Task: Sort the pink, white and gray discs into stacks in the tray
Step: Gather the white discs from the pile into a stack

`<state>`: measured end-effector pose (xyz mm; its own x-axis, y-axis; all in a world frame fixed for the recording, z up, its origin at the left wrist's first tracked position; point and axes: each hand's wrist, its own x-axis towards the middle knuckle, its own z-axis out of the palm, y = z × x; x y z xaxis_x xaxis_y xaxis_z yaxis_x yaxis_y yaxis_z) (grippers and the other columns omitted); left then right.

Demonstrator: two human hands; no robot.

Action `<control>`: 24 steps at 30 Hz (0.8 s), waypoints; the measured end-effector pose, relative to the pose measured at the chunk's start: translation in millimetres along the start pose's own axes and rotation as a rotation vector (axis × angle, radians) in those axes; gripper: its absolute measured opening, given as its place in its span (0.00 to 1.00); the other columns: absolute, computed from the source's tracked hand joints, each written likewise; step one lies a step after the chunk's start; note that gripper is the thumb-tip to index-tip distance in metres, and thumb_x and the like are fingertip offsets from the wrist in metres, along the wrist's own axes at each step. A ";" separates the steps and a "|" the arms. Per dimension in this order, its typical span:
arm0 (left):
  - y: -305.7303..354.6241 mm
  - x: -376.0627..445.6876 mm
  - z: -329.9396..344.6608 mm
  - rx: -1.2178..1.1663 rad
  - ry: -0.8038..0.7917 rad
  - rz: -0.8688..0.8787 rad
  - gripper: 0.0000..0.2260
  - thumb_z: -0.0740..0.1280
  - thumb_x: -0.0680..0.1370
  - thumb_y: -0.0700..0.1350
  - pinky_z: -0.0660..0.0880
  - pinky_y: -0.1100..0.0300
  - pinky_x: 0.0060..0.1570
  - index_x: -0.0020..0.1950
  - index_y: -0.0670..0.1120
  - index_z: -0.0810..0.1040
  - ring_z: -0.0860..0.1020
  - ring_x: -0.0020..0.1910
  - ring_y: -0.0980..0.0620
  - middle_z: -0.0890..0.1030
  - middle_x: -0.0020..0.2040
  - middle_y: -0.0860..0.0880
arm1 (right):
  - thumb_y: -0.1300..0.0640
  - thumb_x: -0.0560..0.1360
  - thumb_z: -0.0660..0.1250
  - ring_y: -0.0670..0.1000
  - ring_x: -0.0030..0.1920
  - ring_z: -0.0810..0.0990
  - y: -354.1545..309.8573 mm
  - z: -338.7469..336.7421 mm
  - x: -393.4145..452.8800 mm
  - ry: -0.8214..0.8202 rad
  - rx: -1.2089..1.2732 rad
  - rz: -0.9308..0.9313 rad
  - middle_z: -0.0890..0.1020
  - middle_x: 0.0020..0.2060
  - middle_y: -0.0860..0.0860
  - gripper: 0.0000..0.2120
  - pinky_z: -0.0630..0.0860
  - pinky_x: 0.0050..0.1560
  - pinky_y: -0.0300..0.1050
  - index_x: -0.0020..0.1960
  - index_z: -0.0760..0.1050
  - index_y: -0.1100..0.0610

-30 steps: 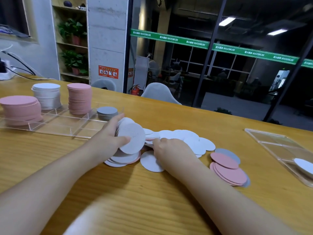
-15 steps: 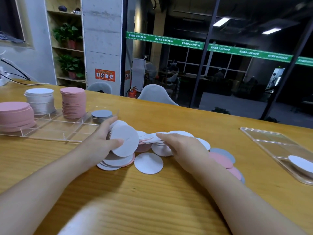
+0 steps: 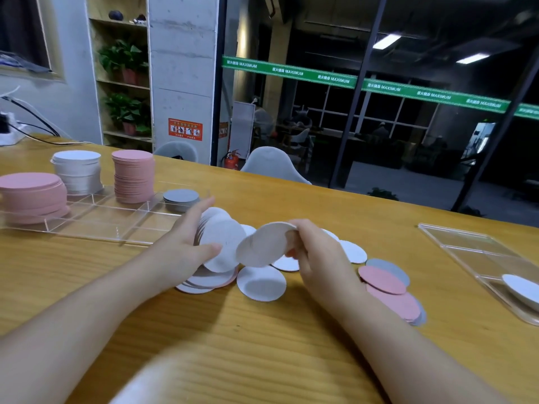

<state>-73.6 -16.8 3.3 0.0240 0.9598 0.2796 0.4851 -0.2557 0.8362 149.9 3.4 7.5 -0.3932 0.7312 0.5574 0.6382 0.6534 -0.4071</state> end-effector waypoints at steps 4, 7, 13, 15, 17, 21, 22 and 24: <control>0.4 -3.9 -4.8 0.144 -0.081 0.016 0.35 0.66 0.77 0.46 0.57 0.59 0.71 0.76 0.60 0.48 0.58 0.73 0.57 0.56 0.76 0.55 | 0.63 0.77 0.57 0.49 0.47 0.75 -6.3 15.0 1.7 -0.050 -0.013 0.017 0.78 0.45 0.47 0.10 0.73 0.49 0.45 0.55 0.73 0.56; 3.9 -6.2 -9.3 0.216 -0.099 0.008 0.36 0.66 0.77 0.47 0.58 0.67 0.62 0.75 0.60 0.45 0.60 0.71 0.59 0.57 0.75 0.57 | 0.62 0.77 0.60 0.48 0.45 0.73 -3.5 19.3 2.3 -0.028 -0.023 -0.002 0.77 0.43 0.49 0.08 0.73 0.49 0.47 0.54 0.74 0.57; 3.3 -6.0 -7.8 0.215 -0.159 0.018 0.38 0.66 0.77 0.47 0.54 0.64 0.69 0.75 0.61 0.42 0.54 0.73 0.61 0.51 0.76 0.57 | 0.58 0.74 0.66 0.46 0.42 0.72 -11.3 25.8 4.3 0.003 0.002 -0.039 0.73 0.41 0.47 0.08 0.73 0.46 0.46 0.53 0.77 0.54; 1.1 -4.7 -5.6 0.213 -0.184 0.024 0.38 0.65 0.77 0.47 0.51 0.63 0.71 0.75 0.61 0.41 0.51 0.74 0.61 0.48 0.77 0.57 | 0.57 0.74 0.66 0.46 0.42 0.72 -15.4 27.3 4.2 0.013 0.028 -0.059 0.73 0.42 0.48 0.10 0.73 0.46 0.45 0.56 0.78 0.53; -1.1 -3.5 -4.7 0.211 -0.186 0.022 0.38 0.65 0.77 0.47 0.50 0.62 0.72 0.75 0.61 0.40 0.50 0.74 0.61 0.46 0.77 0.57 | 0.58 0.75 0.66 0.47 0.43 0.73 -18.7 26.3 3.6 -0.008 0.046 -0.083 0.75 0.43 0.49 0.13 0.73 0.47 0.44 0.59 0.77 0.53; -3.7 -2.4 -5.7 0.173 -0.188 0.005 0.37 0.65 0.78 0.47 0.54 0.57 0.73 0.75 0.62 0.41 0.55 0.74 0.59 0.51 0.77 0.56 | 0.53 0.76 0.66 0.46 0.48 0.75 -14.5 17.4 8.3 -0.126 0.019 0.026 0.79 0.49 0.48 0.18 0.73 0.52 0.41 0.65 0.73 0.52; -3.3 -2.4 -6.0 0.156 -0.183 0.001 0.37 0.65 0.77 0.46 0.55 0.55 0.73 0.75 0.63 0.43 0.57 0.73 0.58 0.53 0.76 0.56 | 0.50 0.75 0.66 0.43 0.46 0.75 -11.9 13.1 9.4 -0.180 -0.019 0.087 0.79 0.49 0.46 0.18 0.72 0.48 0.36 0.64 0.74 0.51; -2.5 -2.5 -6.3 0.128 -0.162 -0.011 0.37 0.66 0.77 0.45 0.57 0.54 0.72 0.75 0.62 0.45 0.60 0.72 0.57 0.57 0.75 0.55 | 0.45 0.72 0.68 0.42 0.41 0.74 -9.2 5.5 8.5 -0.295 -0.117 0.172 0.80 0.48 0.46 0.17 0.69 0.40 0.33 0.57 0.77 0.53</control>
<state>-80.3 -19.3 3.4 0.1540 0.9710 0.1827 0.5927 -0.2387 0.7693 137.1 4.6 12.0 -0.4366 0.8646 0.2486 0.7762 0.5017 -0.3818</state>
